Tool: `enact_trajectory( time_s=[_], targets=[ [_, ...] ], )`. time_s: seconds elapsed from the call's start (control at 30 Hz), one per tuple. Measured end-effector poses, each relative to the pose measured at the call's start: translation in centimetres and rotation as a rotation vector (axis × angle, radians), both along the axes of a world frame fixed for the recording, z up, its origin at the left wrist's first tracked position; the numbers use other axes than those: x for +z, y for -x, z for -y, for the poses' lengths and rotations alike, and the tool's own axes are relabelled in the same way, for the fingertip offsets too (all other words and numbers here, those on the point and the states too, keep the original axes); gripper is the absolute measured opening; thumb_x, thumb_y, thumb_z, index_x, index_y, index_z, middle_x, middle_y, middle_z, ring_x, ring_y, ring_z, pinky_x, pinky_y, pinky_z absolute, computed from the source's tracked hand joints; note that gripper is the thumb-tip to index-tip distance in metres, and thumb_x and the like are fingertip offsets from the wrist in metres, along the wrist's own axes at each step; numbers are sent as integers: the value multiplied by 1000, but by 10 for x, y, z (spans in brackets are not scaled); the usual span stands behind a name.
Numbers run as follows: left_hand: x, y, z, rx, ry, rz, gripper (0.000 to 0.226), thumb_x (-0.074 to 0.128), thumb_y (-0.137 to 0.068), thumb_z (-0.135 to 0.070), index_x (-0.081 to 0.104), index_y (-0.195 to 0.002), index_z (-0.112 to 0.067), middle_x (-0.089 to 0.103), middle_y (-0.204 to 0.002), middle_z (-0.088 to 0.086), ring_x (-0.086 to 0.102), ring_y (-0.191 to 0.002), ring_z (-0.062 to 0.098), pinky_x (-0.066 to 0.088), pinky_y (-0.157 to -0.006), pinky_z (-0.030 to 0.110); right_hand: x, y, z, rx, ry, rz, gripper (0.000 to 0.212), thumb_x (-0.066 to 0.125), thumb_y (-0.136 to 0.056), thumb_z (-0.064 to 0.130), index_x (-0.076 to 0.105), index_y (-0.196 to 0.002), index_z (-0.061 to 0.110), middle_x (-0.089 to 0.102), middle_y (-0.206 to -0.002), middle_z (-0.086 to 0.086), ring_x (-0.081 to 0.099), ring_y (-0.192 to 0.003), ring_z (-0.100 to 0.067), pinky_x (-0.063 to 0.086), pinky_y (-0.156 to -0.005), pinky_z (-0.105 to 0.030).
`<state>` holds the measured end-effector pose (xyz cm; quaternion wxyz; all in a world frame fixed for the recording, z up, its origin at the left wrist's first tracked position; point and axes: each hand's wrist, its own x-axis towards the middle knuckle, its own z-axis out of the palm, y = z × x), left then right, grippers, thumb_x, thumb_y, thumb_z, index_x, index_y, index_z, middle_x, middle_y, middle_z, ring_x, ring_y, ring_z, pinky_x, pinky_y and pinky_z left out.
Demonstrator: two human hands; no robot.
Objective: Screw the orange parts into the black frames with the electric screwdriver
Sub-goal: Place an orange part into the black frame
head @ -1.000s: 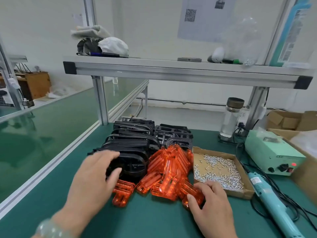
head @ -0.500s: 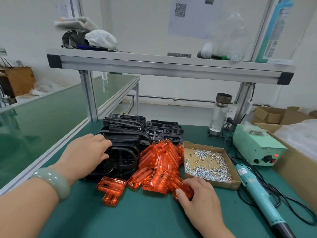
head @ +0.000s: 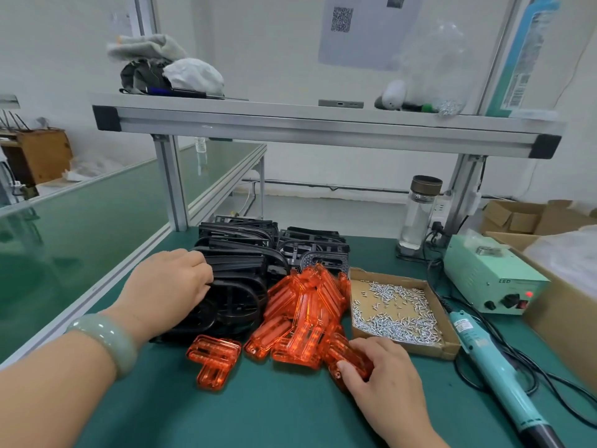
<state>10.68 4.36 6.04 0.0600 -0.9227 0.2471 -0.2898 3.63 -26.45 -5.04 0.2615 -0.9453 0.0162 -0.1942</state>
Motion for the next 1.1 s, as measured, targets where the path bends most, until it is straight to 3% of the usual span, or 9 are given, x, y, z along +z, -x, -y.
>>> enact_trajectory(
  time_s=[0.1,0.2,0.33,0.47,0.67,0.8,0.93,1.0,1.1],
  targets=[
    [6,2,1,-6,21,53,18,59,-76,-19,67,-61,-13,60,-60,3,60,-51,28,50,-47,32,1,1,0,2,-9,2,37,65,-81,53,65,-115,37,51,-100,22,39,-97,1,30,-80,-17],
    [14,4,3,65,53,31,12,77,-67,-10,66,-65,-14,61,-60,3,61,-52,29,46,-47,29,2,1,1,-6,-29,12,36,66,-81,51,66,-113,35,51,-99,21,39,-95,1,29,-79,-17],
    [22,4,4,238,249,-68,5,57,-87,-24,61,-90,-23,66,-78,1,57,-65,28,38,-55,29,3,2,2,-1,-55,9,33,69,-80,47,68,-109,32,53,-97,20,42,-96,-2,30,-80,-18],
    [24,11,10,156,483,-198,10,61,-88,-20,55,-83,-26,57,-70,-10,55,-66,17,35,-59,28,3,4,4,-4,-119,26,26,74,-79,41,70,-102,32,57,-96,19,45,-95,-3,30,-79,-18],
    [30,52,37,-25,777,-350,20,71,-81,-17,61,-73,-33,66,-63,-13,57,-58,-5,38,-55,3,5,2,7,-28,-304,71,19,78,-76,33,69,-93,33,57,-91,23,53,-90,1,35,-76,-15],
    [21,86,56,-210,708,-458,24,75,-76,-12,67,-83,-34,66,-80,-23,61,-73,-6,39,-67,1,6,3,10,-57,-468,165,26,80,-75,25,63,-87,42,61,-91,22,55,-91,11,35,-74,-1],
    [-9,112,74,-380,512,-445,38,76,-63,-25,65,-97,-37,61,-86,-22,56,-82,-10,39,-77,3,5,4,20,-85,-601,221,28,80,-77,20,63,-83,42,66,-90,14,62,-86,-2,43,-78,-16],
    [-23,124,82,-439,407,-468,43,88,-55,-23,69,-93,-32,62,-87,-17,57,-79,-6,45,-75,8,5,4,26,-87,-704,213,21,80,-77,20,68,-82,36,70,-87,8,64,-81,-8,48,-78,-22],
    [-40,143,91,-494,315,-447,27,83,-61,-30,71,-85,-34,59,-86,-15,61,-71,-1,52,-66,13,8,5,34,-79,-836,219,15,81,-77,18,72,-81,29,72,-75,12,62,-67,1,47,-67,-12]
  ],
)
